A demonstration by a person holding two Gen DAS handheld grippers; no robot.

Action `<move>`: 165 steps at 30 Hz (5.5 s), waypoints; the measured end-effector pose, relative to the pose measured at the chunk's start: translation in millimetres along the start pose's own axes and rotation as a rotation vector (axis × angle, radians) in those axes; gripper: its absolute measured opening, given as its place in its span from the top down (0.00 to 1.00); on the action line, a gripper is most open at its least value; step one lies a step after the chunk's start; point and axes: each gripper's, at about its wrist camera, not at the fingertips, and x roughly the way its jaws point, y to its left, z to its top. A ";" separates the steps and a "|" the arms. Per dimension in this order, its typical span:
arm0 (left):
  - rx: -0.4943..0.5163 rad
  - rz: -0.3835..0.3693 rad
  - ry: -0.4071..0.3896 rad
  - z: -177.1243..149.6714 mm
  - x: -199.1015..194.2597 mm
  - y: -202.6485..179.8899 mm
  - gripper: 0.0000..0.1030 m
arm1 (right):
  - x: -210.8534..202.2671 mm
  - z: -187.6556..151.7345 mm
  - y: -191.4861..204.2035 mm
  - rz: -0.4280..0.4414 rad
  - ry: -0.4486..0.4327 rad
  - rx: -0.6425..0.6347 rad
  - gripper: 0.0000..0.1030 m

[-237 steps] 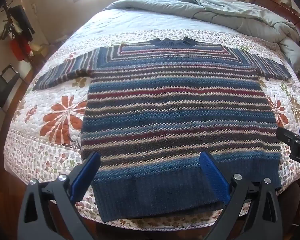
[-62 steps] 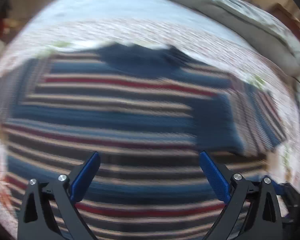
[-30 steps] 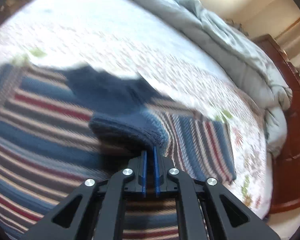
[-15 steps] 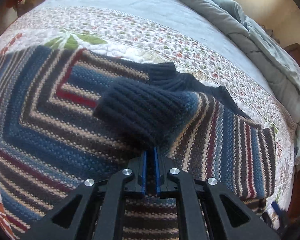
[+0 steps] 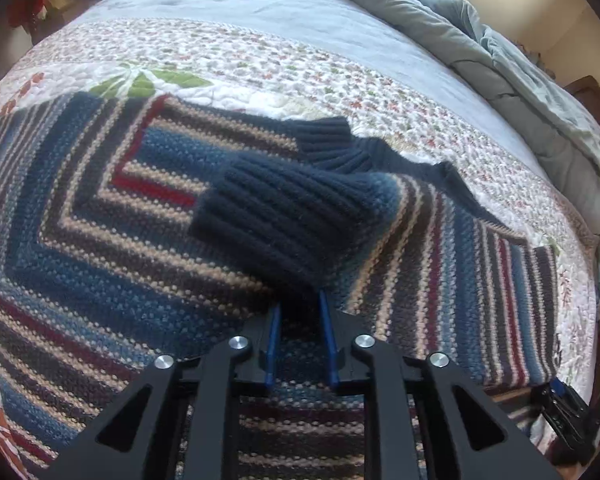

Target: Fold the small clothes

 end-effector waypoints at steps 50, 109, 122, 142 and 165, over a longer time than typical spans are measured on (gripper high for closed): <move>-0.102 -0.191 0.098 -0.9 -22.3 61.0 0.74 | -7.5 11.8 17.1 0.293 0.053 0.131 0.85; 0.119 -0.010 0.087 47.0 19.6 -11.6 0.60 | -4.9 29.3 22.9 0.214 0.003 0.032 0.43; -0.137 0.296 0.034 33.9 -86.2 219.3 0.23 | -47.2 -41.7 103.4 0.191 0.076 -0.184 0.36; -0.626 0.170 -0.108 96.3 -80.6 428.9 0.29 | -32.7 -69.0 160.4 0.150 0.125 -0.318 0.26; -0.153 0.101 -0.319 104.6 -129.4 238.7 0.88 | -37.0 -83.9 144.3 0.196 0.101 -0.300 0.22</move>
